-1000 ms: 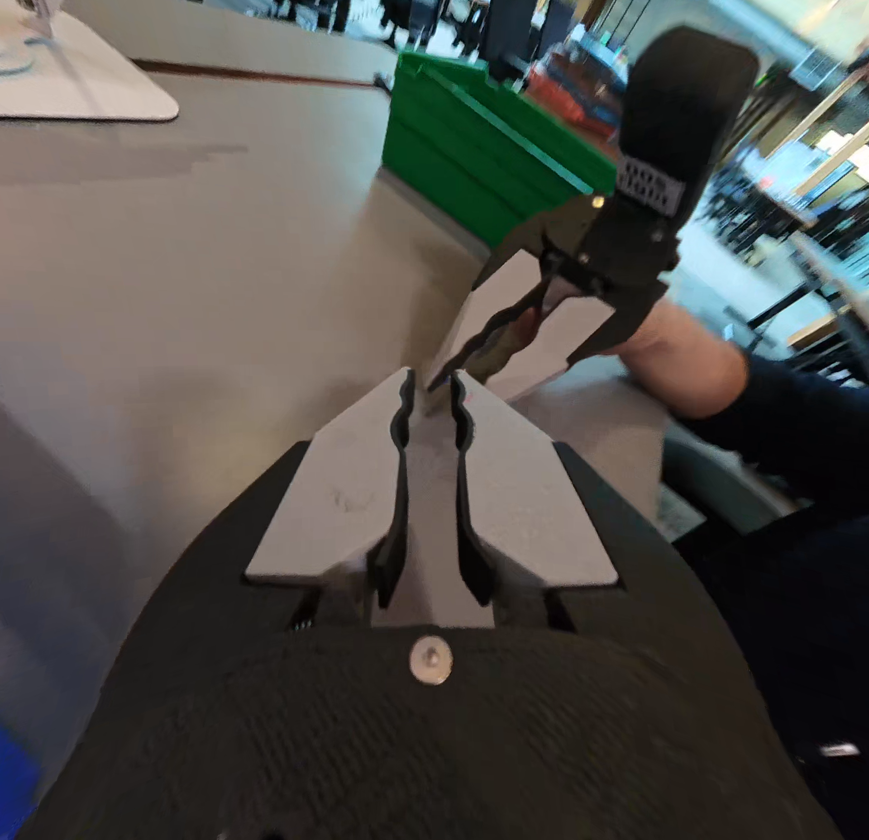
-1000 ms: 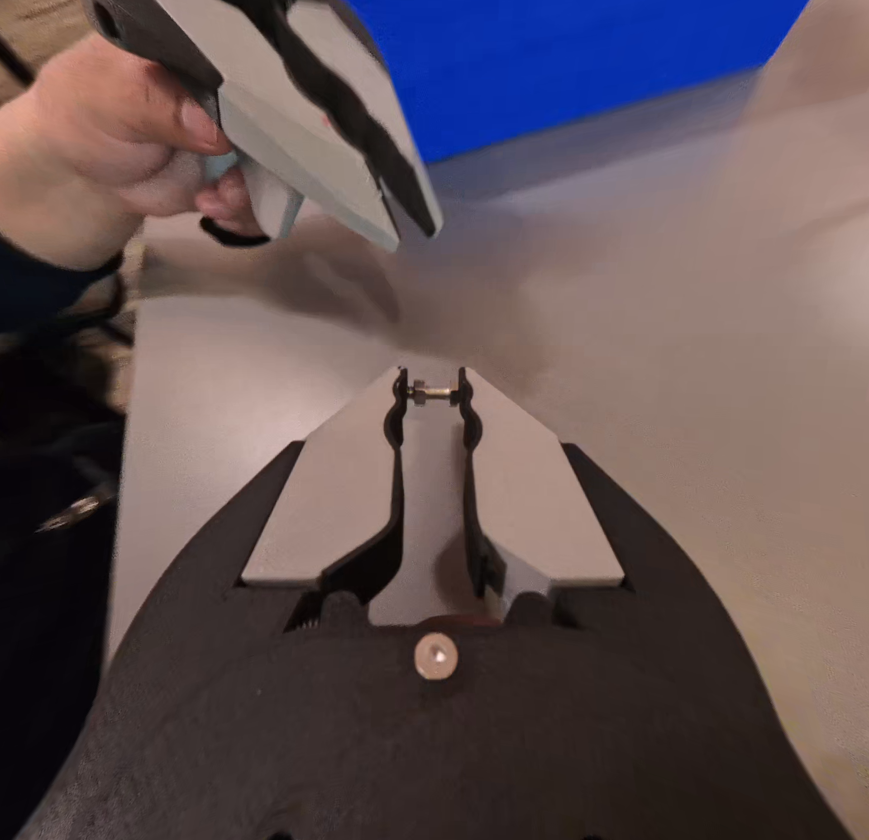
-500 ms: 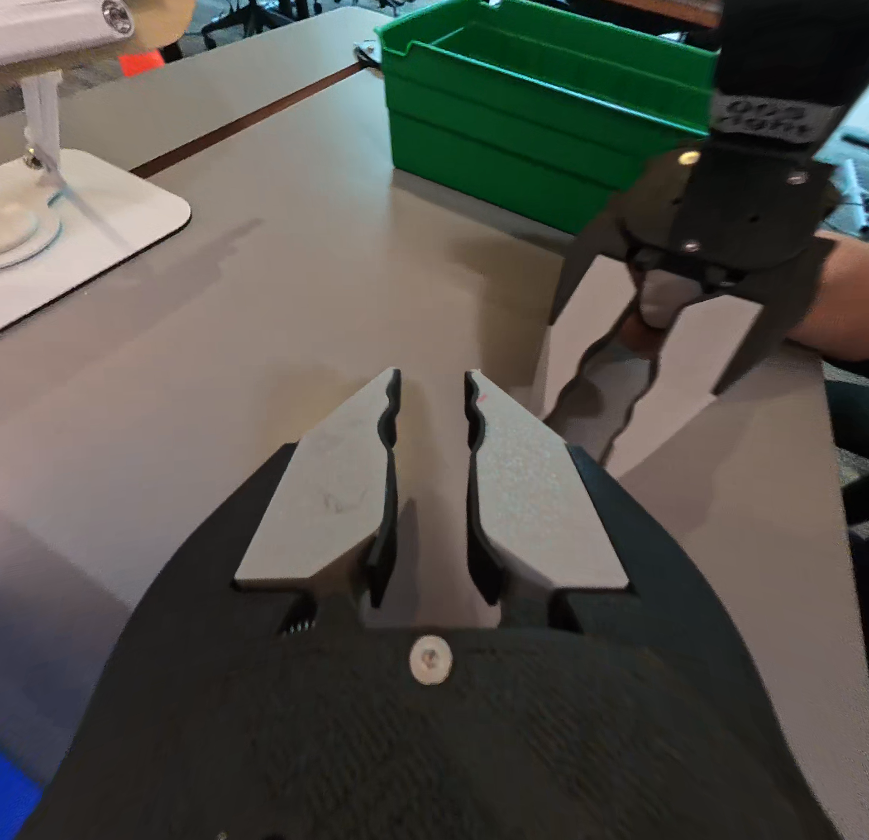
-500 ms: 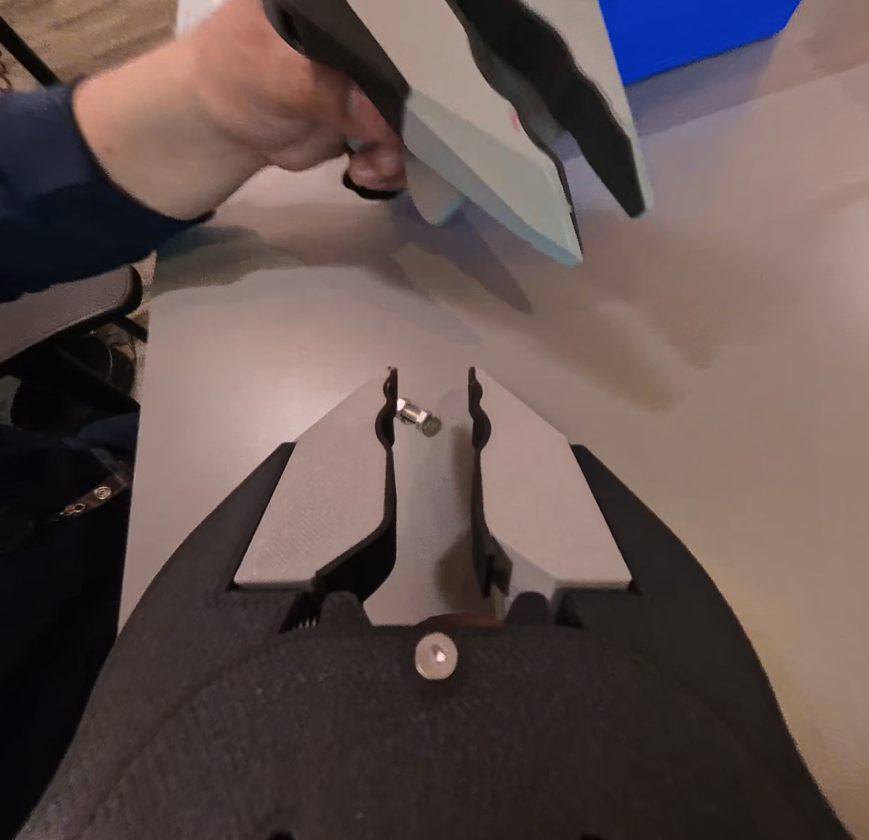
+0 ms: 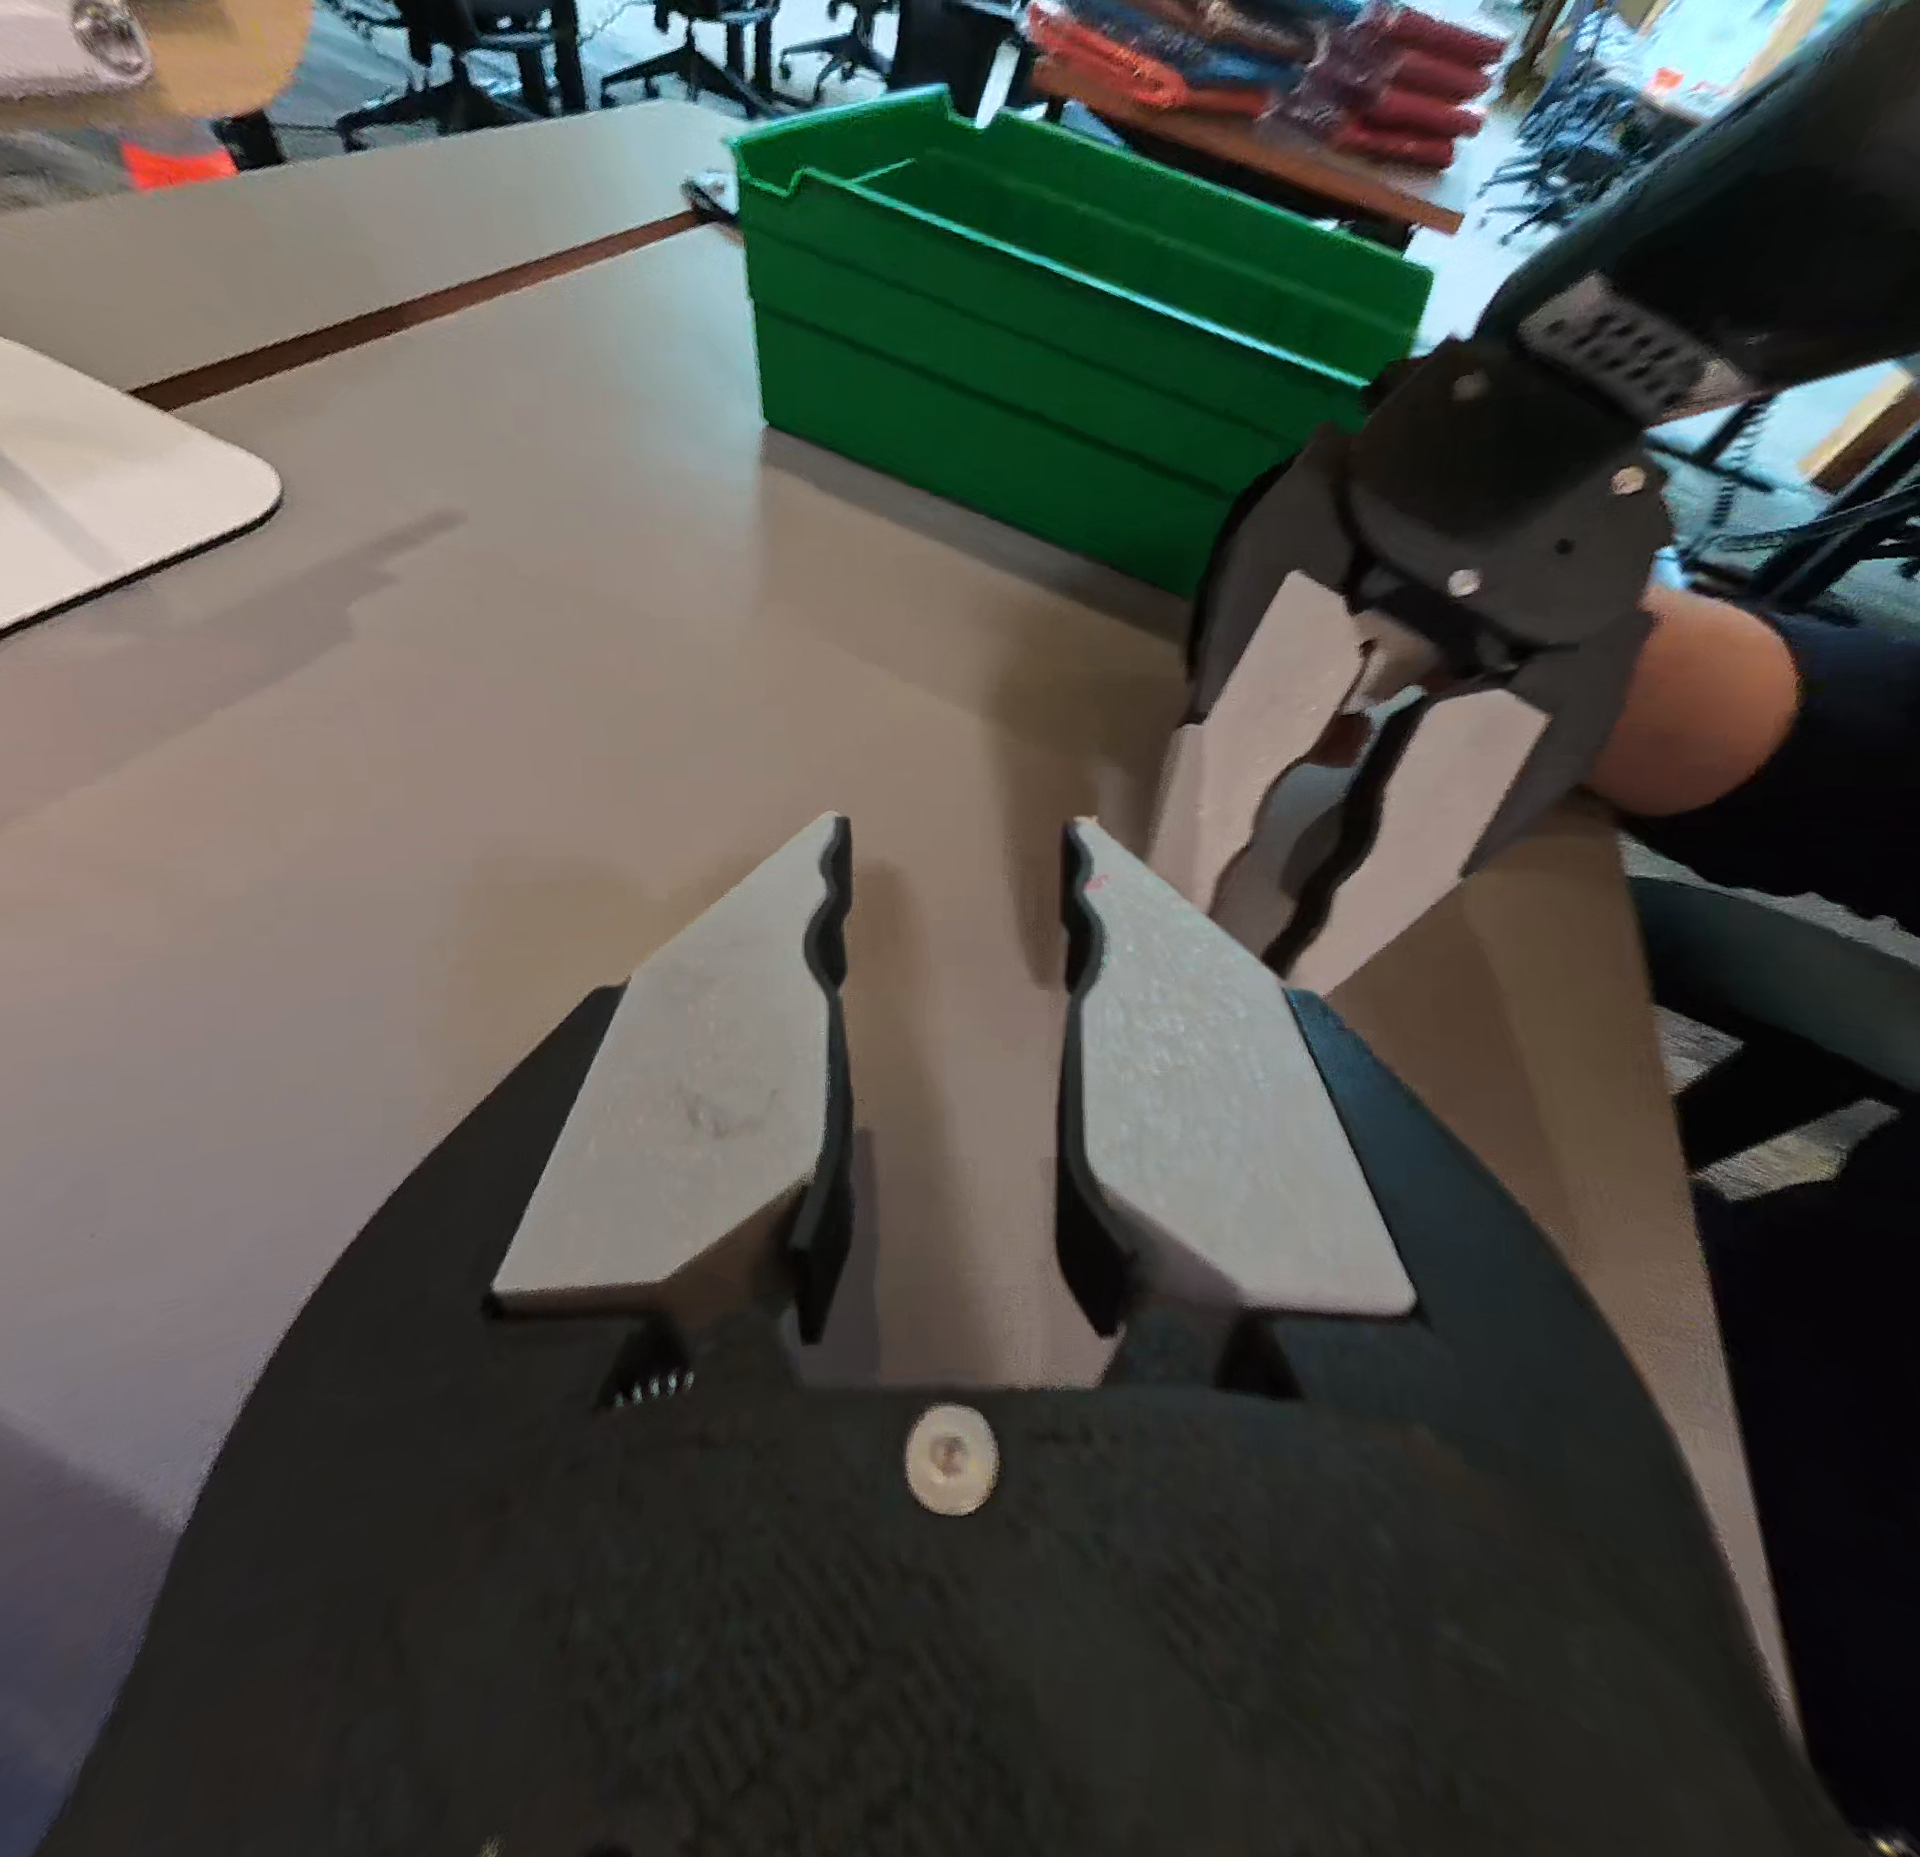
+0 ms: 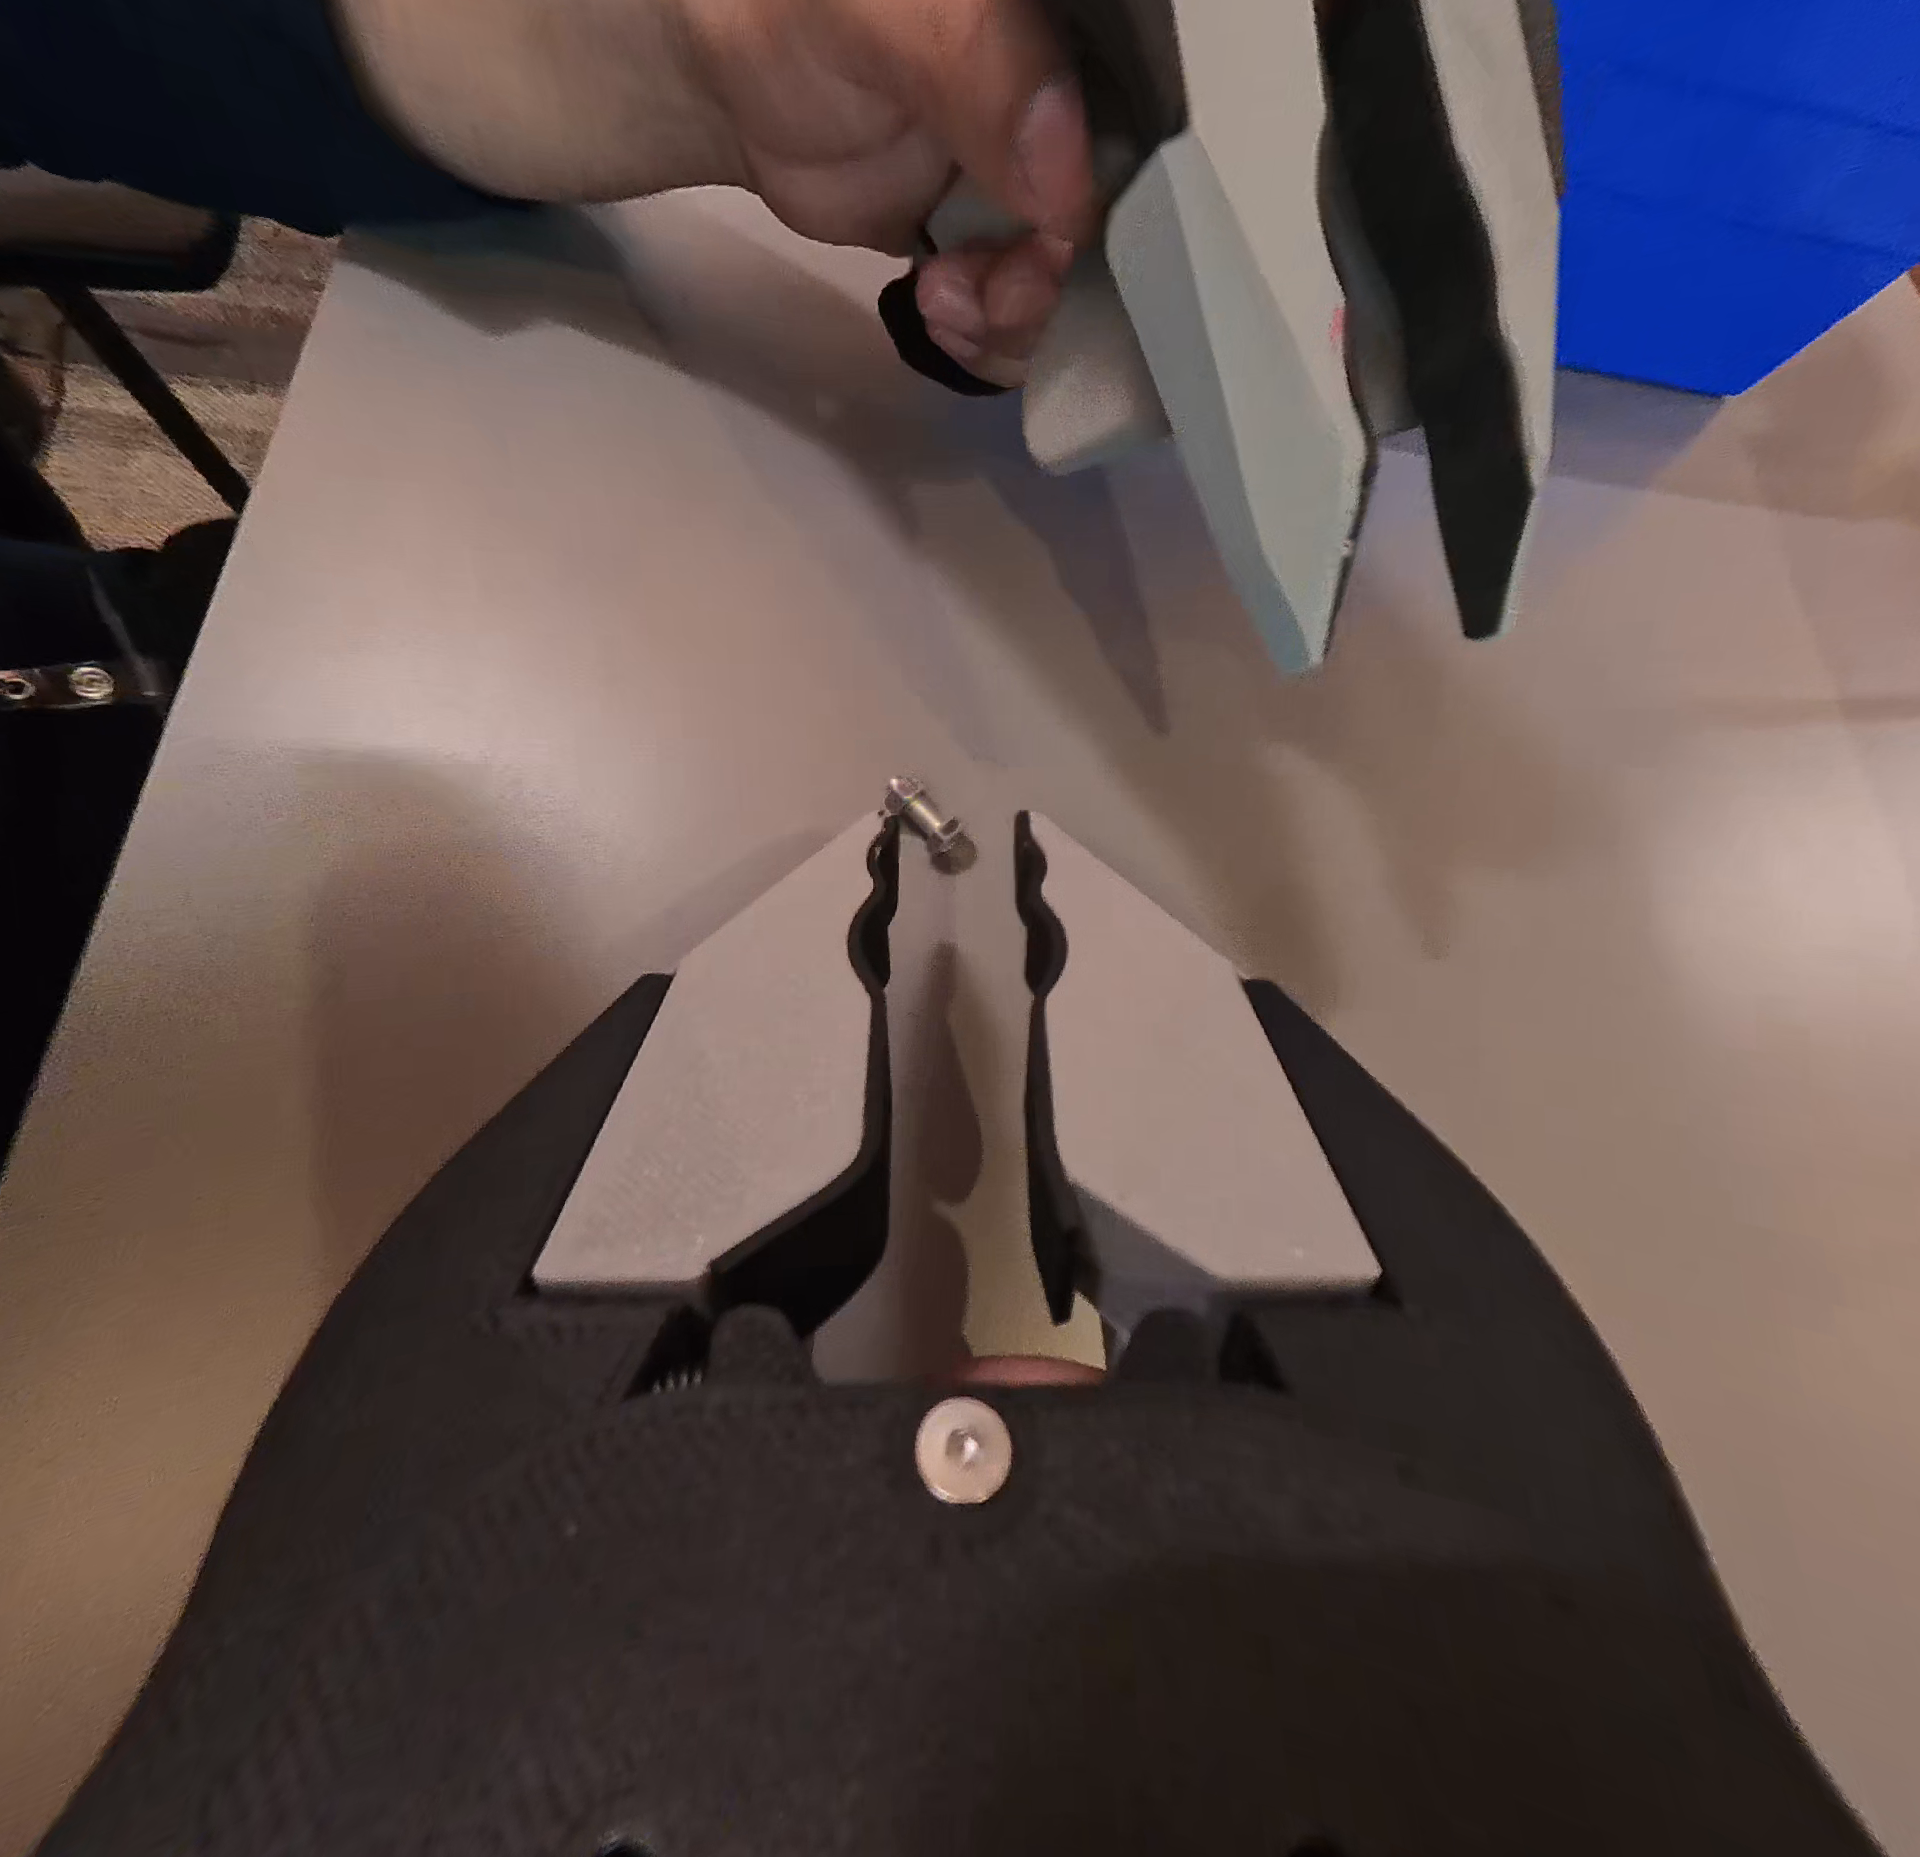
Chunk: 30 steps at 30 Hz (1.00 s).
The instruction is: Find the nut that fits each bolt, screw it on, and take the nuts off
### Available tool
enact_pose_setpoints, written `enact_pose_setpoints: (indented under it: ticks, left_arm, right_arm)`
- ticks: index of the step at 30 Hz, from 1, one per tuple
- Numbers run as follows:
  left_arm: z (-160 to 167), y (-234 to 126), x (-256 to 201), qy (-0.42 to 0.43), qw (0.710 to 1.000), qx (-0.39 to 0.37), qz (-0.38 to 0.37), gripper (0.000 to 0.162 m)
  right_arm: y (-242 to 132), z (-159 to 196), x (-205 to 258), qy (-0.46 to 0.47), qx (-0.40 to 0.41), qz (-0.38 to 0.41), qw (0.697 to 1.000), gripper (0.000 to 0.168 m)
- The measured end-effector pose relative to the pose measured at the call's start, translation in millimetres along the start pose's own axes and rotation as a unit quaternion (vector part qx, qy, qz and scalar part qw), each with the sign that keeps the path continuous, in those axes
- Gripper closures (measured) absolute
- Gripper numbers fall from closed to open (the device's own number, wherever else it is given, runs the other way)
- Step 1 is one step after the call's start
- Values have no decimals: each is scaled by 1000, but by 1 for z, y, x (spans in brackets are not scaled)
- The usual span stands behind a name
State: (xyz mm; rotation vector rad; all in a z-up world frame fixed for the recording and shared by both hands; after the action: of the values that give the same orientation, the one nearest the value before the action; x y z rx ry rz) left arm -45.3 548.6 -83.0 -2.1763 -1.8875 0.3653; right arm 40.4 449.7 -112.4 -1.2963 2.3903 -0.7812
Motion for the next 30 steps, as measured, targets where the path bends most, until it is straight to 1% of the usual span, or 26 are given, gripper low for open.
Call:
enact_pose_setpoints:
  ticks: [1, 3, 5, 7, 11, 12, 13, 14, 17, 21, 24, 27, 30]
  left_arm:
    - [0, 0, -2, 5, 1000, 2, 7, 122]
    - [3, 0, -5, 34, 999, 31, 3, 119]
    - [4, 0, -6, 70, 997, 41, -14, 119]
    - [7, 1, -8, 88, 995, 50, -12, 119]
    - [18, 4, -2, 90, 992, 84, -25, 119]
    - [19, 4, 1, 82, 992, 87, -31, 120]
    - [20, 5, 3, 73, 993, 86, -36, 120]
    - [21, 5, 5, 64, 994, 83, -40, 120]
    - [25, 8, 8, 55, 993, 90, -44, 121]
    - [30, 10, 10, 64, 990, 114, -58, 126]
    - [33, 13, 10, 65, 989, 123, -58, 126]
    - [35, 13, 11, 66, 987, 131, -60, 126]
    - [35, 11, 14, 63, 987, 133, -69, 126]
  right_arm:
    - [1, 0, -1, -4, -1, 7, 1000, 148]
    - [1, 0, -3, -10, -8, 15, 1000, 147]
    - [-1, -2, -4, -8, -22, 13, 1000, 147]
    - [-1, -1, -4, -8, -28, 10, 1000, 147]
    - [0, 1, -3, -18, -28, 9, 999, 145]
    - [1, 1, -2, -16, -26, 8, 1000, 141]
    - [2, 1, -2, -15, -22, 11, 1000, 133]
    - [2, 3, -1, -19, -17, 12, 1000, 132]
    - [2, 6, -1, -34, -6, 18, 999, 132]
    - [-5, 7, -4, -45, -8, 27, 999, 138]
    - [-6, 9, -5, -62, -6, 30, 998, 141]
    - [1, 8, -2, -78, -2, 11, 997, 147]
    - [13, 3, 0, -100, 20, 10, 995, 144]
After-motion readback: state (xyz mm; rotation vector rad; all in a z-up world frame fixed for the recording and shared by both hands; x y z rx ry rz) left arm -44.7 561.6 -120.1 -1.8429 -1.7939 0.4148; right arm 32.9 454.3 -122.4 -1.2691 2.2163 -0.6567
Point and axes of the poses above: each gripper's, where its closed fingertips meet, y out along the fingers, z out of its underside, x = y × z across the jaws, the point moved 7 cm from there along -y, back along the fingers, and after that the axes turned 10 degrees about y, right-handed, at the moved point
